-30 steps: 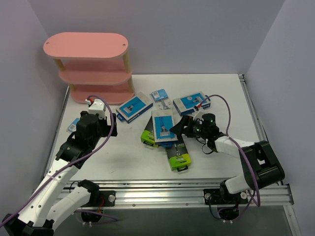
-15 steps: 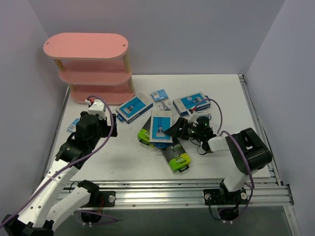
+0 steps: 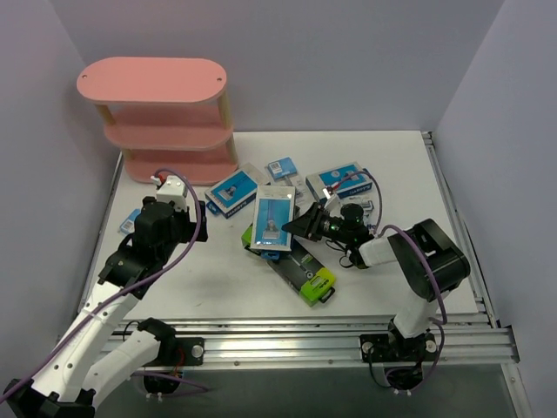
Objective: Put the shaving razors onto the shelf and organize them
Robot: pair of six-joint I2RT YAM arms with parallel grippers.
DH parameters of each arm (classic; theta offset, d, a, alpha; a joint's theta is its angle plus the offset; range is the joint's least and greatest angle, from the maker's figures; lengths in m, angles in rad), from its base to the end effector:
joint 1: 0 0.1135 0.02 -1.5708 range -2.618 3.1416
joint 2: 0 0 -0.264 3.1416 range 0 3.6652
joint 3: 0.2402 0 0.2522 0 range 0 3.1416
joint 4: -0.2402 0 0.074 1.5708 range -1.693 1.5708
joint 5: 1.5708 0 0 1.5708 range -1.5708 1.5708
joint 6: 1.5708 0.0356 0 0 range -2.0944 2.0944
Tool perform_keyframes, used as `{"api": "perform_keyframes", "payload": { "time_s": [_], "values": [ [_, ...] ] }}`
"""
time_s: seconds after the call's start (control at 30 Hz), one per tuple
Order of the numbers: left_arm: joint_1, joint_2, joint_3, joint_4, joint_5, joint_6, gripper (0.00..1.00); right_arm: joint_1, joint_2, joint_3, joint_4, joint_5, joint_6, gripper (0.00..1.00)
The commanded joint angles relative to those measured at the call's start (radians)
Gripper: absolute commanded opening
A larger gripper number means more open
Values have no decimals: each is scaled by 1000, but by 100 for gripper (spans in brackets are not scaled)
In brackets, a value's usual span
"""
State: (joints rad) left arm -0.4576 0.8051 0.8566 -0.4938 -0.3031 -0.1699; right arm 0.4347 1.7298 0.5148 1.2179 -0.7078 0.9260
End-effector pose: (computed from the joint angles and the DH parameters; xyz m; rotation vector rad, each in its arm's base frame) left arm 0.1627 -0.0683 0.3301 0.0946 1.9907 -0.0993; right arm 0.2664 0.1492 0.1657 -0.1982 1.8079 1.5657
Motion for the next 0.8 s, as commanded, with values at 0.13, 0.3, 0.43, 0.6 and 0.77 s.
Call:
{"api": "perform_keyframes", "payload": {
  "time_s": [0.13, 0.3, 0.43, 0.6, 0.77],
  "values": [
    [-7, -17, 27, 8, 7, 15, 94, 24, -73, 83, 232, -35, 172, 0],
    [-9, -41, 36, -3, -36, 0, 94, 65, -188, 155, 10, 124, 91, 0],
    [-7, -92, 38, 11, -60, -48, 94, 128, -268, 185, -109, 345, 69, 0],
    [-4, -142, 41, 87, 100, -131, 94, 205, -260, 209, -74, 514, 123, 0],
    [0, -210, 10, 161, 269, -347, 94, 237, -205, 275, -27, 571, 168, 0]
  ]
}}
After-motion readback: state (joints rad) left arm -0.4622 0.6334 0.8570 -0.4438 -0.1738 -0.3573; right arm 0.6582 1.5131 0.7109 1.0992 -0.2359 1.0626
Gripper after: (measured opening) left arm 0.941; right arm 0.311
